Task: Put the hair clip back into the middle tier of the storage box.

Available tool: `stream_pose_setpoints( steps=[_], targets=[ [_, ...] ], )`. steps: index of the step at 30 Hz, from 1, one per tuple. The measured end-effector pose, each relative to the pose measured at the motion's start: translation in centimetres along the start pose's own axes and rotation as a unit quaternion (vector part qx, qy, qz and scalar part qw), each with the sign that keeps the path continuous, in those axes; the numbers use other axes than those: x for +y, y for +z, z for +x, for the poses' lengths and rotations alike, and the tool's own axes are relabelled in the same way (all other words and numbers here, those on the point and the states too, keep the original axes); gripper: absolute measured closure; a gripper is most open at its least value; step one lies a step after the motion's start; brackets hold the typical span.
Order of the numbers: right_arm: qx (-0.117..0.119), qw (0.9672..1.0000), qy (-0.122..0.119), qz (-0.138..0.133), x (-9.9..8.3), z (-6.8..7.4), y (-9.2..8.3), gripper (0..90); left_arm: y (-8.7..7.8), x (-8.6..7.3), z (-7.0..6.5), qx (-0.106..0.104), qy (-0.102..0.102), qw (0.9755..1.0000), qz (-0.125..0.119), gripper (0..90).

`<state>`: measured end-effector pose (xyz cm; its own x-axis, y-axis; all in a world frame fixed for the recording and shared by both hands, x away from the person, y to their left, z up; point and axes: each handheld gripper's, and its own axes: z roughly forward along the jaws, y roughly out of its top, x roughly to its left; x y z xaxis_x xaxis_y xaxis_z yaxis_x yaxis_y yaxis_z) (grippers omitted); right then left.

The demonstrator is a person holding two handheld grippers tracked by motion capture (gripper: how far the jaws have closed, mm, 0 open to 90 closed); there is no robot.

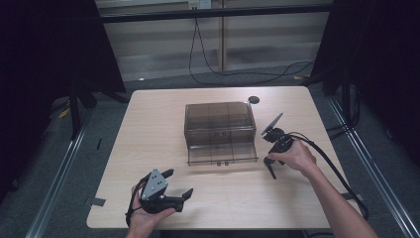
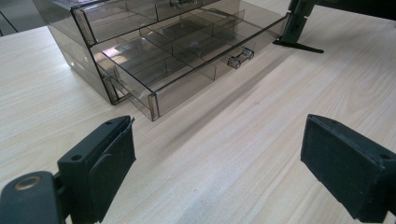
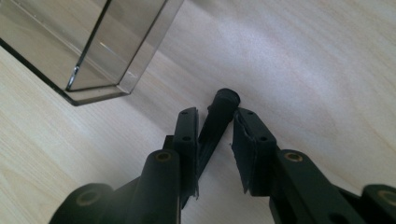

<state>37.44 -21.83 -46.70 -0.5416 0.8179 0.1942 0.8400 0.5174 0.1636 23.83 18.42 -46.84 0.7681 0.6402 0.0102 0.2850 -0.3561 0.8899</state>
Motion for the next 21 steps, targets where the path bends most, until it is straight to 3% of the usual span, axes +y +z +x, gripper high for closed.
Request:
stream_pose_setpoints(
  steps=[21],
  targets=[
    [-0.015,0.9998,-0.001,0.014,0.66,0.27,0.44,75.3,-0.02,0.02,0.06,0.002,0.001,1.0000,-0.002,9.9]
  ],
)
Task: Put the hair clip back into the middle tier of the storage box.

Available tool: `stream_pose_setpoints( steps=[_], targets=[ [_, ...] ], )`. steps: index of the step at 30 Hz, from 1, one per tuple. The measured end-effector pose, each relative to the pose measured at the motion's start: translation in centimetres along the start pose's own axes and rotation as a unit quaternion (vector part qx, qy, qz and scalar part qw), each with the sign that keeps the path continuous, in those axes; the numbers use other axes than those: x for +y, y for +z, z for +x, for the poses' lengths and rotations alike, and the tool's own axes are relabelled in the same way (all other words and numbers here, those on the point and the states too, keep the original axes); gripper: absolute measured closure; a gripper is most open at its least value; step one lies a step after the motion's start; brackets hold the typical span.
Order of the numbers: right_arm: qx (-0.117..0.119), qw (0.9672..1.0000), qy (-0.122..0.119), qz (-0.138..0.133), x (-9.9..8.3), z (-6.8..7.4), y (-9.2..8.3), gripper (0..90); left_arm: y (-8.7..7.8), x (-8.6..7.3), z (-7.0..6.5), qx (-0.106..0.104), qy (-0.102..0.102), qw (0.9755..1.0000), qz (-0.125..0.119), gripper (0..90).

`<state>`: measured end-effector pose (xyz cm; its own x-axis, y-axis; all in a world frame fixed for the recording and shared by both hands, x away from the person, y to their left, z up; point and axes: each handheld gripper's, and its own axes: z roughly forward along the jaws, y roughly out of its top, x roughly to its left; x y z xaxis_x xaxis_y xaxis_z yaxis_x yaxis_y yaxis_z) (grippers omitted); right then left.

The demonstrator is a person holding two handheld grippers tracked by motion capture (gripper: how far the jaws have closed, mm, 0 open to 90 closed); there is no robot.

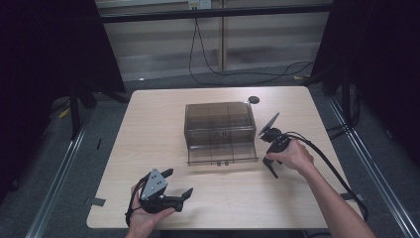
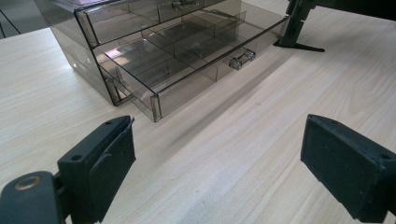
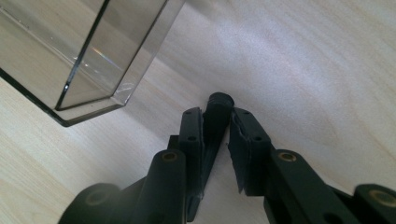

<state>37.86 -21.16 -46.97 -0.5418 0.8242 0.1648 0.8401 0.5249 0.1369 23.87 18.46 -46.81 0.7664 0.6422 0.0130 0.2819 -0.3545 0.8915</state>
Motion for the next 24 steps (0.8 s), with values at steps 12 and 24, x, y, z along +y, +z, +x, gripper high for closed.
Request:
stream_pose_setpoints(
  steps=[12,24],
  targets=[
    [-0.002,0.9999,-0.013,0.007,0.08,0.16,-0.03,77.1,0.01,-0.02,-0.07,-0.001,0.002,1.0000,0.000,9.9],
    [-0.002,0.9997,-0.022,0.003,-0.11,0.04,-0.59,77.2,-0.10,-0.04,0.12,0.004,0.003,1.0000,0.001,9.9]
  ],
)
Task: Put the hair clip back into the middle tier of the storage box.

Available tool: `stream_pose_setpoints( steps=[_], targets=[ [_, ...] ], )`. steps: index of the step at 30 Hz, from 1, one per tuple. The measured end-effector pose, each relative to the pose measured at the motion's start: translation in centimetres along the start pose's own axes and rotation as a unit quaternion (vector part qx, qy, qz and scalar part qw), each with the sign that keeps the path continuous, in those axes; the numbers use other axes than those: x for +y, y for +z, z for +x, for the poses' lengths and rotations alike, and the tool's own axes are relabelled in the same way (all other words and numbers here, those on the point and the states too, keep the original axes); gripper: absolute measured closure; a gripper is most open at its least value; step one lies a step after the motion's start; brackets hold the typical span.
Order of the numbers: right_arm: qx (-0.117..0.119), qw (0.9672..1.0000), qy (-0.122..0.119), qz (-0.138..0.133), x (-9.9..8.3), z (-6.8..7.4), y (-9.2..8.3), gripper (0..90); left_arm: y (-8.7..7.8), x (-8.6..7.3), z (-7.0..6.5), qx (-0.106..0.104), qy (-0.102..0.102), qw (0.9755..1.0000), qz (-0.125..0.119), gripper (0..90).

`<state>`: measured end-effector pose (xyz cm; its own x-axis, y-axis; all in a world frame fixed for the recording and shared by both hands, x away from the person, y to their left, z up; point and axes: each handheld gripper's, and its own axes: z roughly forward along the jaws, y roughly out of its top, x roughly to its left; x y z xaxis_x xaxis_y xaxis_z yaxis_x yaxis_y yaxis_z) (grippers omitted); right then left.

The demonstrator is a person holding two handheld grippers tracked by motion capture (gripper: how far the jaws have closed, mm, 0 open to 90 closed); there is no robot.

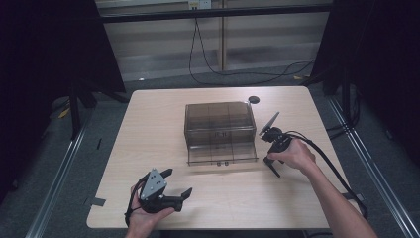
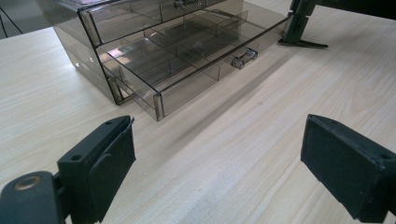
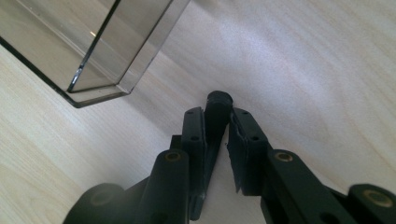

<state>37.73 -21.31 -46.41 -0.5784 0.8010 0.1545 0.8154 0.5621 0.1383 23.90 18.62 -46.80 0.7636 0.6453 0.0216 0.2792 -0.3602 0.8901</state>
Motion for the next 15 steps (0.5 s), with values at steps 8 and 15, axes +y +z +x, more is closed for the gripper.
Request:
stream_pose_setpoints(
  steps=[8,15],
  targets=[
    [-0.002,1.0000,-0.003,0.000,-0.11,-0.08,-0.53,77.2,0.06,-0.03,-0.05,-0.002,-0.001,1.0000,-0.001,9.9],
    [-0.001,1.0000,-0.005,0.000,-0.26,-0.15,-0.95,77.2,0.04,-0.01,-0.18,-0.005,-0.002,1.0000,-0.004,9.9]
  ],
)
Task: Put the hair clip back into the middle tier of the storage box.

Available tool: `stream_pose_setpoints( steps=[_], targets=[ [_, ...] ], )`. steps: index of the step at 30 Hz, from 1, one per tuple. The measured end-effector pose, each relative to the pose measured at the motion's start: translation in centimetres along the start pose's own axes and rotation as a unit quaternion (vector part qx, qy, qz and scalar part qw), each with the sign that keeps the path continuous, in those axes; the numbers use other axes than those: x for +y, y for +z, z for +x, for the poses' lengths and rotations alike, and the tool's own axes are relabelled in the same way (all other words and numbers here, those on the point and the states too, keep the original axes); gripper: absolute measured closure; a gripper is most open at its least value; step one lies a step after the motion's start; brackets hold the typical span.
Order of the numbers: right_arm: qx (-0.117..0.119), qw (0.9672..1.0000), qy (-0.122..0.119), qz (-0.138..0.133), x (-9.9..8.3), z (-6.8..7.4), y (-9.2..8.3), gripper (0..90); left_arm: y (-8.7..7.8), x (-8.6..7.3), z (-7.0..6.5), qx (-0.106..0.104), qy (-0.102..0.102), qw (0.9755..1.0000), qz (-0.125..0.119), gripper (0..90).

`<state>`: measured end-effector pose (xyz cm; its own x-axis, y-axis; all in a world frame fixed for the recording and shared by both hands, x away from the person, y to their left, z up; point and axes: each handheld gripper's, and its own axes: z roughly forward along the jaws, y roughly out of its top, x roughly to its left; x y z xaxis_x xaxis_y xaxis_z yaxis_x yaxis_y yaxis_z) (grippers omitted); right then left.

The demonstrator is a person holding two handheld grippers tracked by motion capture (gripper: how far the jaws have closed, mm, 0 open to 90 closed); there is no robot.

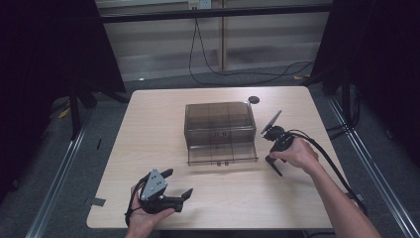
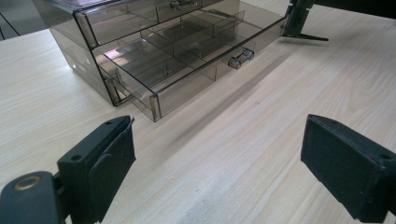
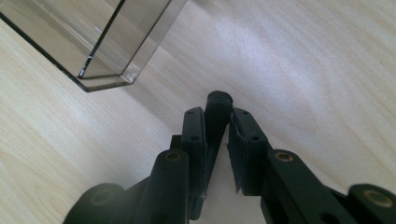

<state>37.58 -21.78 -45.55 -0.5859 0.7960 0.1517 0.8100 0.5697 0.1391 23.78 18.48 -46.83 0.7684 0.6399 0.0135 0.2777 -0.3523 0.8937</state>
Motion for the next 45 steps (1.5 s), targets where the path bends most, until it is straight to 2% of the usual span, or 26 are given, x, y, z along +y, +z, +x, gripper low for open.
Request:
stream_pose_setpoints(
  steps=[17,27,31,36,38,45],
  targets=[
    [-0.001,0.9999,-0.009,-0.015,-0.6,0.2,-1.7,77.2,0.0,0.0,0.3,0.001,0.000,1.0000,0.001,9.8],
    [-0.010,0.9994,-0.028,-0.016,-0.5,0.6,-3.0,77.2,0.0,0.0,0.3,0.006,-0.004,1.0000,0.003,9.8],
    [-0.005,0.9992,-0.035,-0.022,-0.5,0.8,-3.3,77.2,0.0,0.0,0.3,0.007,-0.005,1.0000,0.002,9.8],
    [-0.005,0.9989,-0.043,-0.016,-0.6,0.9,-3.6,77.2,0.0,0.0,0.3,0.005,-0.004,1.0000,0.002,9.8],
    [-0.004,0.9988,-0.045,-0.017,-0.6,1.0,-3.8,77.2,0.1,0.0,0.3,0.006,0.005,1.0000,0.003,10.0],
    [-0.006,0.9980,-0.058,-0.024,-0.1,1.5,-5.0,77.2,0.0,0.0,0.3,0.005,0.000,1.0000,0.003,10.0]
  ],
)
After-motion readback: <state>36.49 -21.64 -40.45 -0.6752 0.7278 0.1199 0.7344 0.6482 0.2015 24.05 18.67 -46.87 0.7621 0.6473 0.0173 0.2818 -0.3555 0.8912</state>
